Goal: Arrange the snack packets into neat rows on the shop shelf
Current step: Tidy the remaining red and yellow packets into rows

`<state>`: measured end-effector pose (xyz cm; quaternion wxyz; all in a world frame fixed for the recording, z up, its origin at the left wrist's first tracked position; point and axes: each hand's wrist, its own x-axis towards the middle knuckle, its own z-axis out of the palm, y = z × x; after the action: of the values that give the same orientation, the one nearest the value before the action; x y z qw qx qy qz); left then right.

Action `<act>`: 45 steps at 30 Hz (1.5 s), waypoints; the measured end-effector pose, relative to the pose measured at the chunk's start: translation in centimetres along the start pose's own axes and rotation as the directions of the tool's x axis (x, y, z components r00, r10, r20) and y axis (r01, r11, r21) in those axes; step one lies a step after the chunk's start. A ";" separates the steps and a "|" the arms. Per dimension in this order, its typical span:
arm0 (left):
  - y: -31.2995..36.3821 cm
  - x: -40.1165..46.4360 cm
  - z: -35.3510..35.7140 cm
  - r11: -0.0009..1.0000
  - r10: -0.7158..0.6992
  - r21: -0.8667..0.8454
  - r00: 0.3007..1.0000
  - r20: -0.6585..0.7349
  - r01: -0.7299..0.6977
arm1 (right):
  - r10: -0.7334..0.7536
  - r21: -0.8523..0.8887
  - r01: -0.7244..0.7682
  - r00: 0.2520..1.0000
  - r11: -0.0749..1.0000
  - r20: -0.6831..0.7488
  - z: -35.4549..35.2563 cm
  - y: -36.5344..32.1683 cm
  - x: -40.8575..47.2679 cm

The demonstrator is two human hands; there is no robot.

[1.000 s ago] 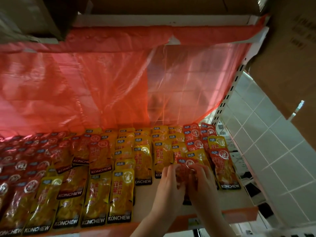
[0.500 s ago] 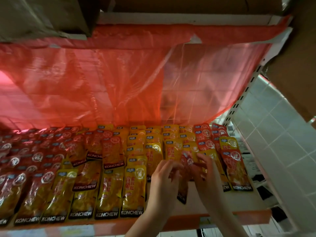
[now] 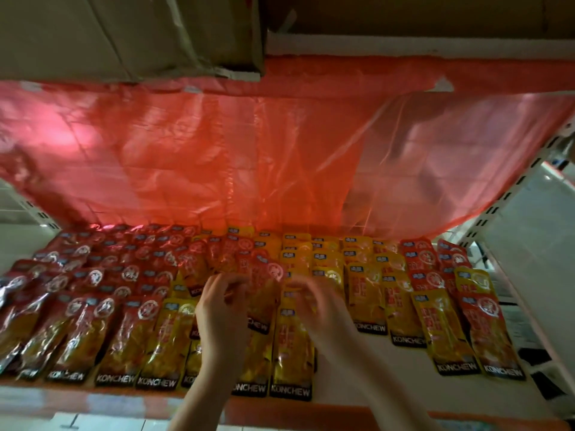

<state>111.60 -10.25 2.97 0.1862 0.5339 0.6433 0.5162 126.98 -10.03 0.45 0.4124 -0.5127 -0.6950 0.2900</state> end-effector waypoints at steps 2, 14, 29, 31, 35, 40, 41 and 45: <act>-0.7 1.0 -0.9 0.999 -0.021 0.038 0.999 -0.051 0.023 | -0.018 -0.059 0.021 0.998 0.998 0.059 1.1 -0.8 0.2; -3.8 2.5 -2.1 0.966 0.068 0.250 0.997 0.026 -0.072 | -0.096 -0.288 0.133 0.986 0.948 0.138 4.3 -1.1 0.2; 0.5 -0.1 3.6 0.833 0.391 0.159 0.766 0.510 -0.530 | 0.159 -0.532 -0.242 0.967 0.811 -0.198 -6.3 5.7 -0.1; 1.1 -0.4 4.8 0.820 0.365 0.170 0.728 0.580 -0.547 | 0.200 -0.553 -0.263 0.964 0.791 -0.172 -7.2 6.3 0.0; 2.4 -1.3 6.6 0.760 0.403 0.138 0.626 0.667 -0.636 | 0.259 -0.582 -0.283 0.958 0.762 -0.127 -8.0 6.8 0.5; 2.6 -2.4 7.9 0.696 0.418 0.142 0.558 0.717 -0.704 | 0.387 -0.552 -0.351 0.921 0.756 -0.056 -8.7 7.2 1.4; 2.7 -2.5 8.0 0.692 0.402 0.151 0.551 0.731 -0.706 | 0.389 -0.555 -0.350 0.920 0.754 -0.053 -8.7 7.2 1.4; 2.7 -2.9 8.5 0.667 0.309 0.226 0.540 0.782 -0.710 | 0.281 -0.540 -0.281 0.956 0.794 -0.085 -8.5 7.6 0.7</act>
<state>120.72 -9.09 1.04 0.0911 0.8833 0.4450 0.1162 137.84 -7.18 -1.48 0.2016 -0.7063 -0.6646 0.1374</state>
